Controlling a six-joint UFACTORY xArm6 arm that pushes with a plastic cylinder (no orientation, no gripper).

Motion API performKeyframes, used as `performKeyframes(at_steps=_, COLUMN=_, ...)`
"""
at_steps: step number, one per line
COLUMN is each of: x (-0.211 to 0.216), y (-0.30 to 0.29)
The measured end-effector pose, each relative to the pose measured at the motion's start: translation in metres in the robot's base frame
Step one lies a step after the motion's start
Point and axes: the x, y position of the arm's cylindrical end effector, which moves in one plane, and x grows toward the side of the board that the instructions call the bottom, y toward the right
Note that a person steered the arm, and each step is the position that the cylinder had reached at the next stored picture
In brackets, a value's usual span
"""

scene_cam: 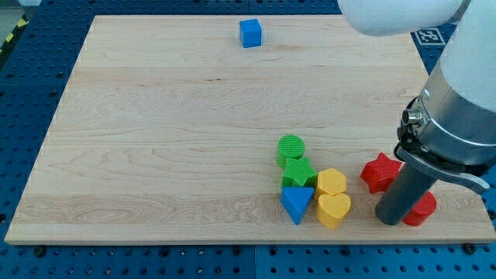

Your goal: Place the red star above the red circle

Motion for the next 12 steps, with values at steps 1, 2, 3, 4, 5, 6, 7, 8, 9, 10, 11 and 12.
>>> performKeyframes(at_steps=1, x=-0.001, y=0.0)
performKeyframes(at_steps=2, x=-0.001, y=0.0)
performKeyframes(at_steps=3, x=0.0, y=0.003)
performKeyframes(at_steps=4, x=0.015, y=0.003)
performKeyframes(at_steps=5, x=0.019, y=0.004)
performKeyframes(at_steps=6, x=0.016, y=0.01)
performKeyframes(at_steps=7, x=0.016, y=0.013)
performKeyframes(at_steps=8, x=0.016, y=0.027)
performKeyframes(at_steps=9, x=0.014, y=0.033)
performKeyframes(at_steps=10, x=0.014, y=0.019)
performKeyframes(at_steps=11, x=0.008, y=0.003)
performKeyframes(at_steps=12, x=0.007, y=0.003)
